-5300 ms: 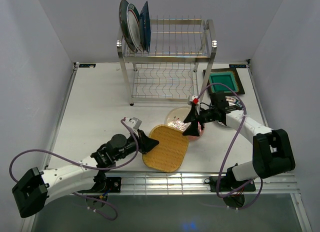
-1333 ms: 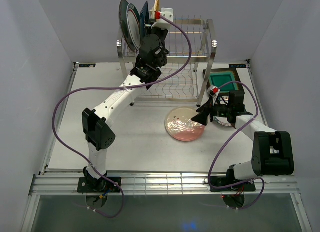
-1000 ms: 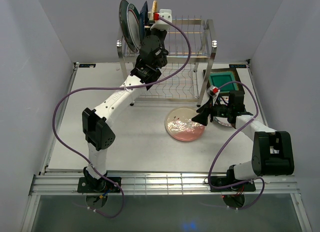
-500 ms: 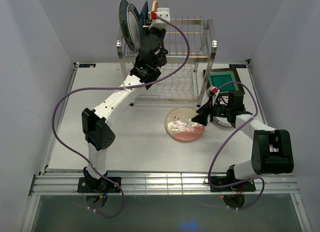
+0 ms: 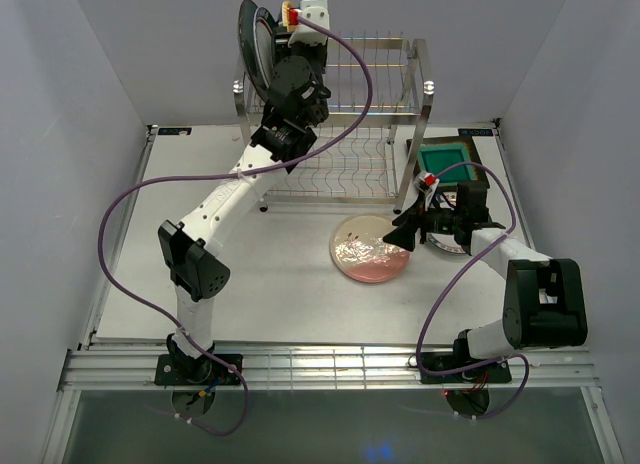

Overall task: Load the plates into the dish rack
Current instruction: Insert the plate into the dish rack.

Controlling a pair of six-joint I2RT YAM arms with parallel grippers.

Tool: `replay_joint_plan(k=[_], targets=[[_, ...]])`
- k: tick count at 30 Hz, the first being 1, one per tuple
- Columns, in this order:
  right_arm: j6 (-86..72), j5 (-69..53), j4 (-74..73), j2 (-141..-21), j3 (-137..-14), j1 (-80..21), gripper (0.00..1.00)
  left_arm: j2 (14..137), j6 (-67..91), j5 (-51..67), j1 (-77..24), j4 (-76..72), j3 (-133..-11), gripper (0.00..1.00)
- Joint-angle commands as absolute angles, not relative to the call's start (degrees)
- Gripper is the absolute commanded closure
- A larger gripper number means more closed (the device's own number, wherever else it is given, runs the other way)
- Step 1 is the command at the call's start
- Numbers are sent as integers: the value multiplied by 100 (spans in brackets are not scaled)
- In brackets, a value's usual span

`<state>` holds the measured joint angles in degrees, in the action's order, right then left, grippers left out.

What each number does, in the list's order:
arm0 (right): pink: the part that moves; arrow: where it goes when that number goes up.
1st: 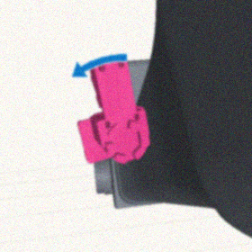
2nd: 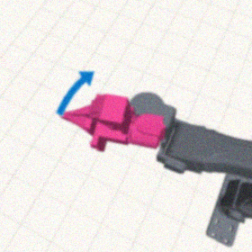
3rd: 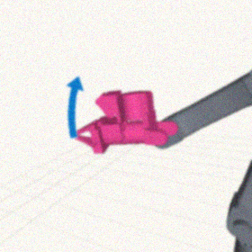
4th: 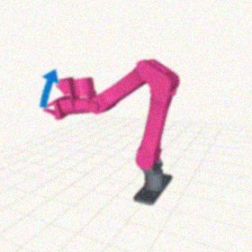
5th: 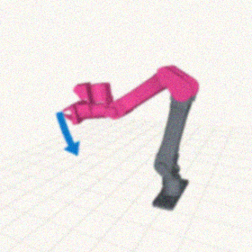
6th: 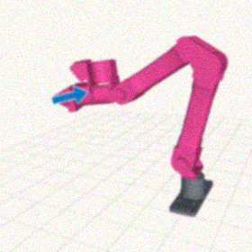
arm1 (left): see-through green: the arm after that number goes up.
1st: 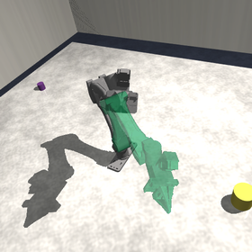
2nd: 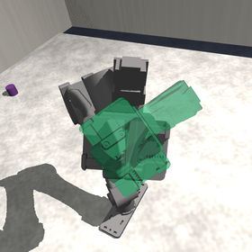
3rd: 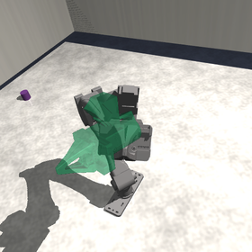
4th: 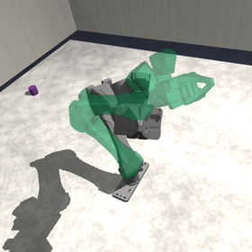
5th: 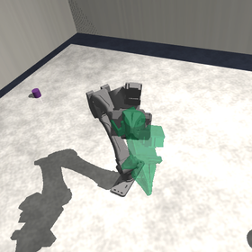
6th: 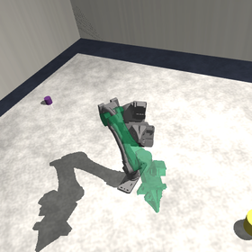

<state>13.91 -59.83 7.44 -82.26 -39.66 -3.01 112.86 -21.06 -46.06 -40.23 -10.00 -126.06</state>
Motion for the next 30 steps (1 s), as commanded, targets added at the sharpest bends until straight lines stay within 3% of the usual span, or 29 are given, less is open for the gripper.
replay_joint_plan(k=[1, 11, 16, 23, 30], targets=[[1424, -6117, 765, -8271, -4201, -281, 19, 11048, -1925, -4553, -3990, -721, -12858, 45], [1433, -6100, 756, -8262, -4201, -273, 19, 10679, -1284, -4255, -3990, -221, -12753, 32], [1441, -6100, 756, -8253, -4192, -281, 19, 10232, -888, -4324, -4113, -35, -12508, 17], [1503, -6091, 721, -8218, -4175, -273, 18, 8749, 517, -3798, -4236, 166, -10620, 4], [1512, -5889, 668, -8262, -4218, -273, 14, 7305, 1643, -3042, -4236, -218, -8116, 2]])
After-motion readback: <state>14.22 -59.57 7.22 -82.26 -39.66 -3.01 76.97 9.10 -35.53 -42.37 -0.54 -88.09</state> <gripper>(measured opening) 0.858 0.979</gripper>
